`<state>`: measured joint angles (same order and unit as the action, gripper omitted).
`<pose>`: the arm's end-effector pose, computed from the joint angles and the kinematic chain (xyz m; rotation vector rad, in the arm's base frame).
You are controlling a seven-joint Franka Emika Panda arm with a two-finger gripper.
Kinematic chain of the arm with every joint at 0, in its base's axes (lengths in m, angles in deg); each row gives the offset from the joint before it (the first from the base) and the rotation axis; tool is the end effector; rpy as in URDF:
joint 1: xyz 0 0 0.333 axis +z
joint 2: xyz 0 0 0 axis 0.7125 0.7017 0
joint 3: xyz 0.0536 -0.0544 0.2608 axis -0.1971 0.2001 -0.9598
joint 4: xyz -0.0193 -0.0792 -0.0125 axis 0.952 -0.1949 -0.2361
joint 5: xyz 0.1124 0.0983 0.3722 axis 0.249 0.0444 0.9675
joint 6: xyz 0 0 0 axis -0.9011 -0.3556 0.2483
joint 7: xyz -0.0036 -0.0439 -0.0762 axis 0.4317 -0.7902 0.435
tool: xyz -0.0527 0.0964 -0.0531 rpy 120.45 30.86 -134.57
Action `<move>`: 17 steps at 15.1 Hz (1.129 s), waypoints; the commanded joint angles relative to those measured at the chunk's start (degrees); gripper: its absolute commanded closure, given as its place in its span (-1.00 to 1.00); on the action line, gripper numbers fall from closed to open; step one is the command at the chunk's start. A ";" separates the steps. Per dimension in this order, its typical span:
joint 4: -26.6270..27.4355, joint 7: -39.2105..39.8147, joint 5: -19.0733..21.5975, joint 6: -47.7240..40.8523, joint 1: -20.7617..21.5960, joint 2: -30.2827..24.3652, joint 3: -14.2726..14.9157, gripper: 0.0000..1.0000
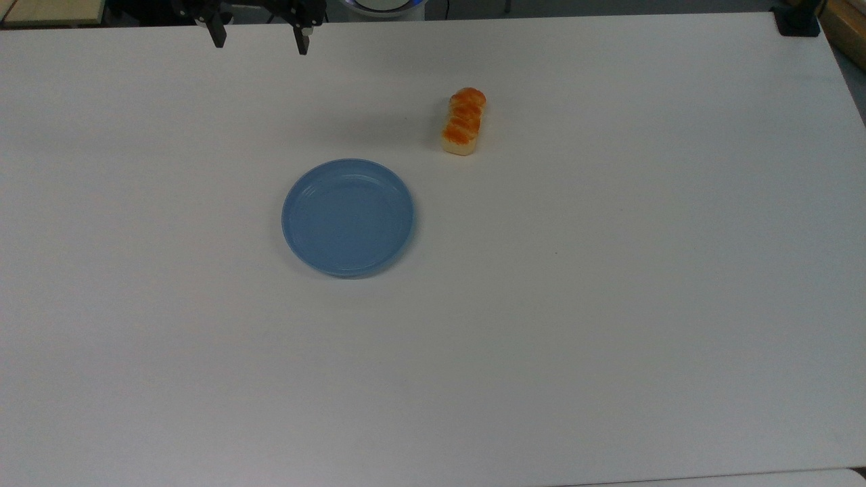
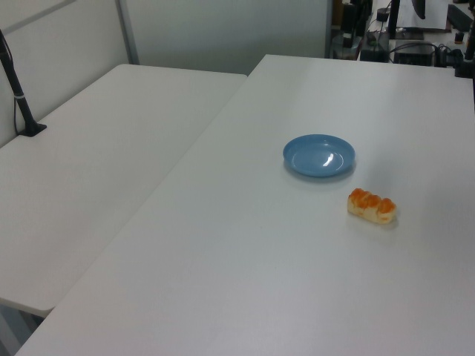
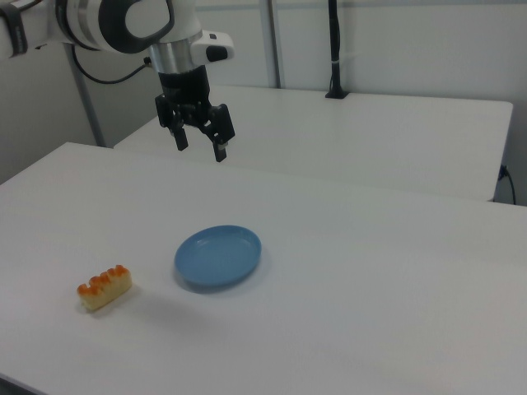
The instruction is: Put the bread on a plate
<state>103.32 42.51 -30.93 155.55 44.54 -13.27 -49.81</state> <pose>0.5808 -0.0807 0.5520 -3.1292 0.1395 -0.0875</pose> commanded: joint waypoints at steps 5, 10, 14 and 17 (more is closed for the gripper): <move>0.26 1.25 0.50 -3.25 1.25 -1.98 1.39 -1.00; 0.26 0.81 0.41 -3.17 1.60 -1.72 1.12 -1.00; 0.43 0.81 0.41 -3.09 1.78 -1.63 0.77 -1.00; 0.96 1.07 0.41 -3.61 3.44 -1.72 0.77 -1.00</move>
<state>103.33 42.53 -30.93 153.33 45.40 -14.12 -49.78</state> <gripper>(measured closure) 0.000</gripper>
